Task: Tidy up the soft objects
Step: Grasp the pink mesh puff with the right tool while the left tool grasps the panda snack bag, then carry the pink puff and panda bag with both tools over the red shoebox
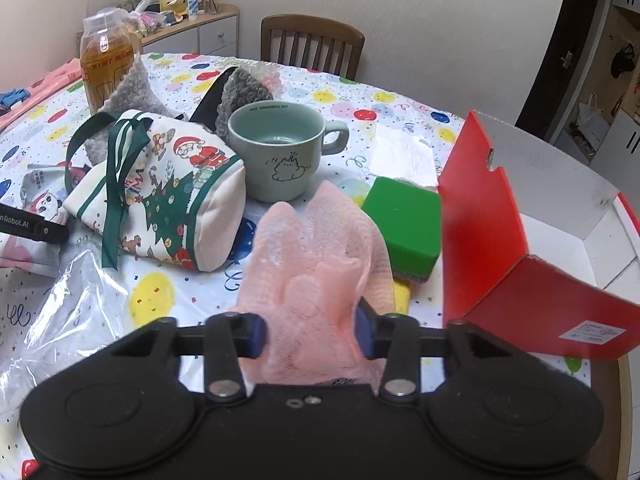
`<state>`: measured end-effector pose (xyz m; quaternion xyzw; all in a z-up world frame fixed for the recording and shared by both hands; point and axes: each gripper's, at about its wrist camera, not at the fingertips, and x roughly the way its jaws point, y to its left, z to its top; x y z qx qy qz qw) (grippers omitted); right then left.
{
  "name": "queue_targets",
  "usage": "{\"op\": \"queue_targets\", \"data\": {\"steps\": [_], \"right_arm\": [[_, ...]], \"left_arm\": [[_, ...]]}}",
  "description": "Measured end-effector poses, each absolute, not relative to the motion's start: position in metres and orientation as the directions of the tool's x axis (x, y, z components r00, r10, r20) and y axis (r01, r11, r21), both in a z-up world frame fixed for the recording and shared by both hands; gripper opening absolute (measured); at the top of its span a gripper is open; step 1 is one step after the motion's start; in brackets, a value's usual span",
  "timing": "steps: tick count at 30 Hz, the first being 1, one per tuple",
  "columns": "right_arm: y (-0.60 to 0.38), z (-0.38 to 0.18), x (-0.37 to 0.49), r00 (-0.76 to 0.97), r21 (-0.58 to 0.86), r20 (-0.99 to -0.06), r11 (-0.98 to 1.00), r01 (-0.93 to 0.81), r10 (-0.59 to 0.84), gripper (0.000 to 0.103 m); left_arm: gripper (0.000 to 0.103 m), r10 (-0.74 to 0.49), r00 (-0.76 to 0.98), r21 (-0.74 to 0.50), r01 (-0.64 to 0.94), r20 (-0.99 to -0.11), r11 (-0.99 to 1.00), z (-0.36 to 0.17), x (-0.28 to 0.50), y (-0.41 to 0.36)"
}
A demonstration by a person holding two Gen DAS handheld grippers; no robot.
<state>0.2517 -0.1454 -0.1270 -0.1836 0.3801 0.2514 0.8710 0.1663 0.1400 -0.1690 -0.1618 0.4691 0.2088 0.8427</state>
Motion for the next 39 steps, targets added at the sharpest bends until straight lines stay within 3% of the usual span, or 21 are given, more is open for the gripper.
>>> {"op": "queue_targets", "data": {"steps": [6, 17, 39], "right_arm": [[-0.156, -0.111, 0.24, 0.617, -0.131, -0.722, 0.814, -0.566, 0.313, 0.029], [-0.18, -0.066, 0.213, 0.633, -0.067, -0.684, 0.832, -0.55, 0.363, 0.029], [-0.236, 0.034, 0.192, 0.699, -0.003, -0.598, 0.871, -0.492, 0.393, 0.029]], "left_arm": [[0.067, 0.2, 0.485, -0.092, -0.512, -0.852, 0.854, -0.164, 0.15, 0.144], [0.067, 0.164, 0.561, -0.139, -0.459, -0.812, 0.878, -0.127, 0.117, 0.139], [0.068, -0.11, 0.705, -0.279, -0.128, -0.701, 0.952, -0.018, 0.113, 0.079]]}}
